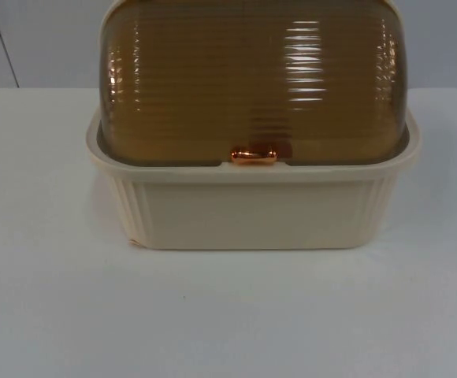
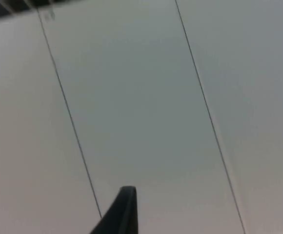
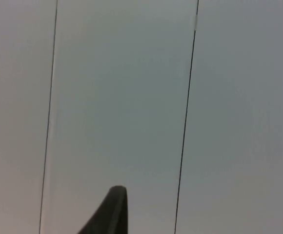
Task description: Open the box lid with the left hand, place the block into the box with the right hand, then close the box lid with the left hand.
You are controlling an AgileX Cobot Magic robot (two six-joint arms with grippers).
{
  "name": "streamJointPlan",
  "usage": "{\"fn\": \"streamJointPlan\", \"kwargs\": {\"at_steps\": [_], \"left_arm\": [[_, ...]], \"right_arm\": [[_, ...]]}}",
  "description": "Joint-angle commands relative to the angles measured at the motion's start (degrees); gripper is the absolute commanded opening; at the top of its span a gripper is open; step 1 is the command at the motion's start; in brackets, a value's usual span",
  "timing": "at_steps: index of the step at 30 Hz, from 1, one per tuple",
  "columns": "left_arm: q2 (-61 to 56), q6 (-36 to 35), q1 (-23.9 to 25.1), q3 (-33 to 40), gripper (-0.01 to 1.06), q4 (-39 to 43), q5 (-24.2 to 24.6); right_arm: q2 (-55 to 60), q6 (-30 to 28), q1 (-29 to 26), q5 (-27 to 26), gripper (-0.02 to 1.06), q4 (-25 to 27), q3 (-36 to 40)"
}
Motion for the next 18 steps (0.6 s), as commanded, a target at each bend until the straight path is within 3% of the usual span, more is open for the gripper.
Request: {"fn": "streamJointPlan", "kwargs": {"at_steps": [1, 9, 18], "left_arm": [[0.0, -0.9, -0.4, 0.4, 1.05, 0.1, 3.1], [0.0, -4.0, -0.4, 1.2, 1.05, 3.4, -1.4], [0.0, -11.5, -0.4, 12.9, 1.05, 5.2, 2.3]], "right_arm": [[0.0, 0.1, 0.2, 0.4, 1.05, 0.9, 0.2], [0.0, 2.3, 0.2, 0.3, 1.05, 1.3, 4.2], [0.0, 5.6, 0.2, 2.4, 1.05, 1.2, 15.6]]}}
